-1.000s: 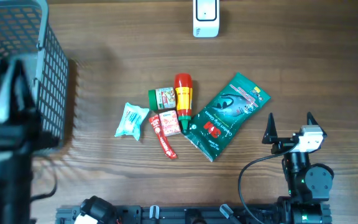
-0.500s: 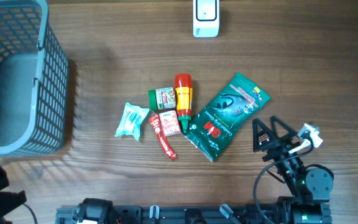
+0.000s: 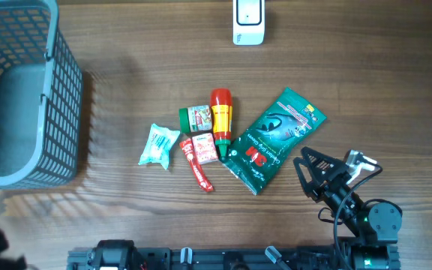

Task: Scan the item barcode
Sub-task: 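Lift the right arm from rest and swing it toward the items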

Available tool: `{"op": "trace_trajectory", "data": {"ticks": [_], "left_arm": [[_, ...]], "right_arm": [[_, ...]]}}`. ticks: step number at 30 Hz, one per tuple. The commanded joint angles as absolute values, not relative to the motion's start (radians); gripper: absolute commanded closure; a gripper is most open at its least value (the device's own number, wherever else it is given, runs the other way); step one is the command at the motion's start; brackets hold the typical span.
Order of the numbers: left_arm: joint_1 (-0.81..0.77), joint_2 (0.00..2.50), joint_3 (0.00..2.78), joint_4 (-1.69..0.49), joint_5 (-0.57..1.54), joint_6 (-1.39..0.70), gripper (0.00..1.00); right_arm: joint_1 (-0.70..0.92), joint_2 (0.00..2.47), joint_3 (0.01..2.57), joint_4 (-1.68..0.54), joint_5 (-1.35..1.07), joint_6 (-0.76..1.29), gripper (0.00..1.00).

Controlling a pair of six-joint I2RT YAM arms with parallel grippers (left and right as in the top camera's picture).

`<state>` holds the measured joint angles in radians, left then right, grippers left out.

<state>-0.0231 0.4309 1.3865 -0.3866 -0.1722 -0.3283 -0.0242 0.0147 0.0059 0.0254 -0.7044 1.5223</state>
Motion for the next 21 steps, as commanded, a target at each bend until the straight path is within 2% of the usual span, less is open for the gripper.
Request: {"op": "trace_trajectory", "data": {"ticks": [1, 3, 7, 17, 21], "left_arm": [[0.004, 0.363, 1.382, -0.387, -0.154, -0.348, 0.83], [0.019, 0.333, 1.382, -0.391, -0.154, -0.348, 0.8], [0.053, 0.288, 1.382, -0.396, -0.154, -0.348, 0.78], [0.197, 0.257, 1.382, -0.399, -0.153, -0.366, 0.76], [0.228, 0.257, 1.382, -0.352, -0.154, -0.405, 0.67]], "right_arm": [[-0.019, 0.016, 0.006, 0.03, -0.754, 1.522, 0.51], [-0.019, 0.016, 0.006, 0.03, -0.766, 1.521, 0.95], [-0.019, 0.016, 0.006, 0.03, -0.833, 1.526, 0.96], [-0.019, 0.016, 0.006, 0.04, -1.004, 1.81, 0.96], [-0.019, 0.016, 0.006, 0.052, -1.035, 1.767, 0.96]]}}
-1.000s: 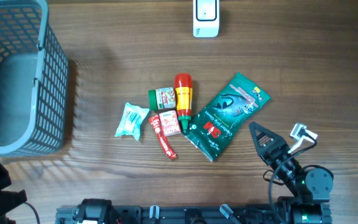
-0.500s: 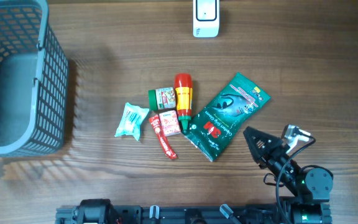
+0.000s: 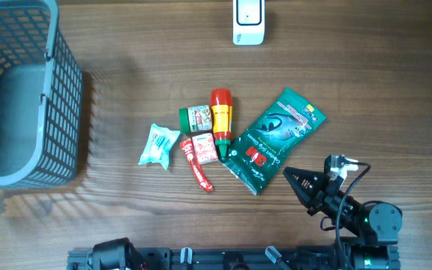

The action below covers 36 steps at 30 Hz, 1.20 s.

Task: Scan the item barcode
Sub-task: 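Lift the right arm from rest and swing it toward the items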

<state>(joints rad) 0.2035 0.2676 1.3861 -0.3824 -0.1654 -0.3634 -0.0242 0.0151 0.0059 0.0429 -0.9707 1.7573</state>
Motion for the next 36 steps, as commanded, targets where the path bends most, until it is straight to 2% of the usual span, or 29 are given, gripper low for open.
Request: {"op": "trace_trajectory", "data": {"ticks": [1, 4, 6, 9, 11, 21, 26, 31, 34, 36], "left_arm": [[0.228, 0.257, 1.385, -0.353, -0.154, -0.402, 0.66], [0.228, 0.252, 1.401, -0.43, -0.154, -0.375, 0.72], [0.229, 0.244, 1.4, -0.43, -0.154, -0.375, 0.71], [0.229, 0.225, 1.399, -0.432, -0.154, -0.376, 0.72], [0.229, 0.212, 1.399, -0.432, -0.154, -0.376, 0.73], [0.238, 0.049, 1.306, -0.405, -0.155, -0.401, 0.71], [0.276, 0.005, 1.238, -0.342, -0.162, -0.402, 0.69], [0.299, 0.005, 1.206, -0.326, -0.168, -0.406, 0.68], [0.303, 0.005, 1.202, -0.326, -0.168, -0.417, 0.67], [0.307, 0.005, 1.202, -0.326, -0.168, -0.428, 0.65]], "right_arm": [[-0.019, 0.016, 0.006, 0.052, -1.039, 1.753, 0.96], [-0.019, 0.016, 0.006, 0.08, -1.076, 1.778, 0.96], [-0.019, 0.016, 0.006, 0.151, -1.133, 1.838, 0.96], [-0.019, 0.016, 0.006, 0.323, -1.204, 2.073, 0.96], [-0.019, 0.016, 0.016, 0.395, -1.19, 2.072, 0.96], [-0.019, 0.016, 0.08, 0.395, -1.128, 2.072, 0.96], [-0.019, 0.016, 0.212, 0.483, -1.046, 2.064, 0.95], [-0.019, 0.016, 0.356, 0.476, -0.977, 2.036, 0.95], [-0.021, 0.016, 0.463, 0.377, -0.886, 1.942, 0.95], [-0.021, 0.02, 0.546, 0.2, -0.786, 1.752, 0.95]]}}
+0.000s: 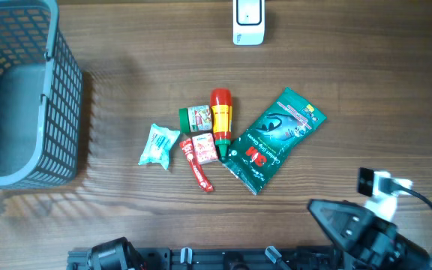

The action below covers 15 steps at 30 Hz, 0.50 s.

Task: Scan the item barcode
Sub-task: 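Lift the right arm from rest and swing it toward the items, then reach right gripper down and grasp the green-lid jar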

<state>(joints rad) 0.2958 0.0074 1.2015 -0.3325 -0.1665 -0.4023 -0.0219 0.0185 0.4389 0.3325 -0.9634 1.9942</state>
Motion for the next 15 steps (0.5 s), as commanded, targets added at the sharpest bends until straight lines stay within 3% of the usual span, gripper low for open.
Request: {"op": "trace_trajectory", "data": {"ticks": [1, 5, 11, 15], "left_arm": [[0.307, 0.005, 1.202, -0.328, -0.168, -0.428, 0.65], [0.308, 0.005, 1.202, -0.333, -0.168, -0.427, 0.65], [0.308, 0.005, 1.188, -0.332, -0.168, -0.428, 0.63], [0.308, 0.005, 1.16, -0.322, -0.168, -0.428, 0.54]], "right_arm": [[-0.021, 0.031, 0.601, 0.07, -0.709, 1.605, 0.95], [-0.021, 0.138, 0.722, -0.117, -0.529, 1.238, 0.95], [-0.02, 0.466, 0.763, 0.007, -0.611, 1.077, 0.95], [0.009, 0.755, 0.807, 0.007, -0.704, 0.947, 0.95]]}}
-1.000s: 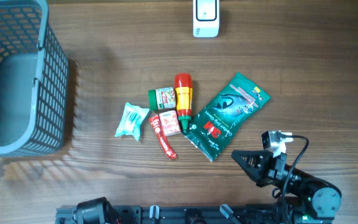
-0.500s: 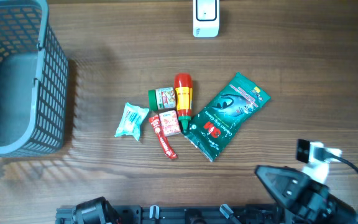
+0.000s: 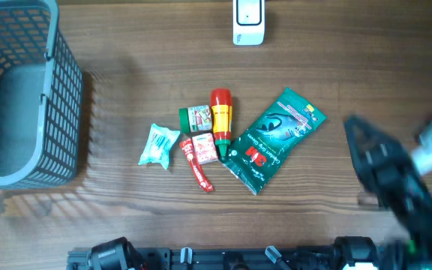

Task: Scan the item barcode
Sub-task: 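Reach right gripper down and grasp the green-lid jar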

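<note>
A pile of small goods lies mid-table in the overhead view: a green 3M pouch, a red and yellow bottle, a small green can, a red box, a red sachet and a white-green packet. The white scanner stands at the far edge. My right gripper hovers to the right of the pouch, large and motion-blurred, touching nothing; its jaws cannot be made out. The left gripper is out of view.
A grey mesh basket fills the left side of the table. Dark arm bases sit along the near edge.
My right arm was low at the bottom right corner; now it stands higher in the frame, to the right of the green pouch, and is blurred. The items have not moved.
My right gripper first stood open just below and right of the green pouch. It then sat nearer the pouch's lower corner with its fingers close together. Later it was back at the bottom right corner, and now it is beside the pouch. Nothing was picked up.
</note>
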Available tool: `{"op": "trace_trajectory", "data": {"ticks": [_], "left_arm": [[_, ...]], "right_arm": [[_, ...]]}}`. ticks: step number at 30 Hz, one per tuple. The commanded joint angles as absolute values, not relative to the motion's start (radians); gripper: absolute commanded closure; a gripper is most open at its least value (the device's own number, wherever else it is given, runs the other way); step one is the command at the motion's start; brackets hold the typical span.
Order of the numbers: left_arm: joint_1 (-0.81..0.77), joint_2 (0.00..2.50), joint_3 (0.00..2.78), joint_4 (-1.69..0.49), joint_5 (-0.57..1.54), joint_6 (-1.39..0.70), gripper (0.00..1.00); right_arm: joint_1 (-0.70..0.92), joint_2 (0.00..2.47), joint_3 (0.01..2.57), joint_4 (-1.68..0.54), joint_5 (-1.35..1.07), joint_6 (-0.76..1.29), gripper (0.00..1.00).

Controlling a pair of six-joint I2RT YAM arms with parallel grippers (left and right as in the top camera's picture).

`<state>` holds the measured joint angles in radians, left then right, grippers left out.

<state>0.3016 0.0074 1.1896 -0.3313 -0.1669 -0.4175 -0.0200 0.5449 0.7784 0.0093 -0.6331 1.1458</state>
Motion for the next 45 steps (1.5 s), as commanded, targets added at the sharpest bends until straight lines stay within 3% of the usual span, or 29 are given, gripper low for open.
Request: {"op": "trace_trajectory", "data": {"ticks": [1, 4, 8, 9, 13, 22, 32, 45], "left_arm": [[0.308, 0.005, 1.154, -0.32, -0.168, -0.428, 0.51], [0.308, 0.005, 1.13, -0.307, -0.169, -0.428, 0.41], [0.308, 0.005, 1.102, -0.294, -0.168, -0.427, 0.32], [0.308, 0.005, 1.098, -0.291, -0.169, -0.427, 0.31], [0.308, 0.005, 1.097, -0.291, -0.169, -0.427, 0.29], [0.308, 0.005, 1.097, -0.292, -0.169, -0.427, 0.28], [0.308, 0.005, 1.097, -0.306, -0.169, -0.427, 0.26], [0.308, 0.005, 1.097, -0.307, -0.169, -0.427, 0.25]], "right_arm": [[0.033, 0.829, 0.83, 0.005, -0.733, 0.904, 0.95], [0.137, 1.01, 0.92, -0.05, -0.731, 0.808, 0.94], [0.343, 1.259, 1.137, -0.293, -0.48, 0.645, 0.8], [0.393, 1.312, 1.194, -0.368, -0.397, 0.614, 0.68], [0.556, 1.5, 1.378, -0.624, -0.097, 0.57, 0.0], [0.627, 1.671, 1.39, -0.509, -0.135, 0.442, 0.0], [0.744, 1.863, 1.39, -0.463, 0.096, 0.505, 0.0], [0.752, 2.005, 1.39, -0.334, 0.09, 0.501, 0.0]]}}
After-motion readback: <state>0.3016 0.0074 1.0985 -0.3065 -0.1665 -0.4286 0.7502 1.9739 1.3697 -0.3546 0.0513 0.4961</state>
